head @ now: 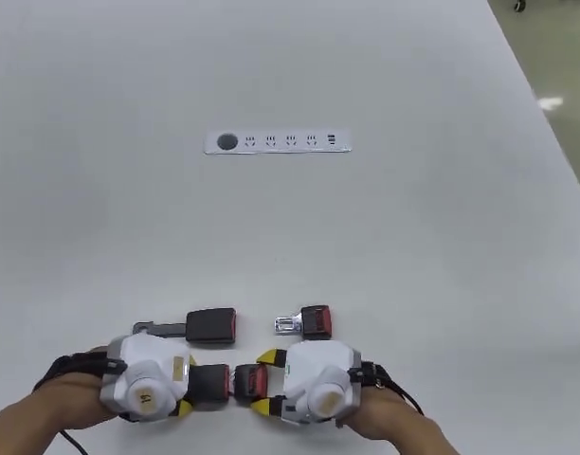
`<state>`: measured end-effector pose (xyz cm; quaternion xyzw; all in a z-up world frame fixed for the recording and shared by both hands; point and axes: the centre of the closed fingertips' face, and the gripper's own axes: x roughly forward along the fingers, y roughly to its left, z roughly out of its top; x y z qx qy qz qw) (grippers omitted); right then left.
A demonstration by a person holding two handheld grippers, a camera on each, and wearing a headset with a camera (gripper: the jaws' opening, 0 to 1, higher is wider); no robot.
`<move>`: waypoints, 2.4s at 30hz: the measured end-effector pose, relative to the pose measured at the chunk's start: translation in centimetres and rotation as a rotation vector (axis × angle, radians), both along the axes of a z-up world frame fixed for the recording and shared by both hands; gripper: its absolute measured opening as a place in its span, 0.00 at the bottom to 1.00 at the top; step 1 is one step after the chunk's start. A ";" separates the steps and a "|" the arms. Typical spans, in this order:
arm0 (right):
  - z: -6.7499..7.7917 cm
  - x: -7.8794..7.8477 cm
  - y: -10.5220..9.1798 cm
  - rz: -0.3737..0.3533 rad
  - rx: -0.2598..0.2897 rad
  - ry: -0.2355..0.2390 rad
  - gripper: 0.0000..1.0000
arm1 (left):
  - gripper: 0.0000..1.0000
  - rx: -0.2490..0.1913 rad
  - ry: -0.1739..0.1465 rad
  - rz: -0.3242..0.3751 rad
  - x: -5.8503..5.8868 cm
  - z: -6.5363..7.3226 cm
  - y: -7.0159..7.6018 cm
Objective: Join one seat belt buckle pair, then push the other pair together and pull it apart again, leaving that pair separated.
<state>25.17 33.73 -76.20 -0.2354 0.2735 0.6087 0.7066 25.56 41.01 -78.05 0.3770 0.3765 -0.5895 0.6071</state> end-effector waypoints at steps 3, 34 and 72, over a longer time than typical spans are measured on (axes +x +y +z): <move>0.1 0.0 0.0 0.006 0.001 -0.004 0.30 | 0.33 0.022 -0.002 0.009 0.0 0.0 0.1; 3.8 3.6 -3.3 0.000 -0.047 -0.027 0.48 | 0.48 -0.066 -0.060 0.106 4.2 6.7 -0.2; -0.9 8.5 -10.0 0.030 -0.197 -0.030 0.36 | 0.40 0.021 0.027 0.076 8.4 0.6 -1.7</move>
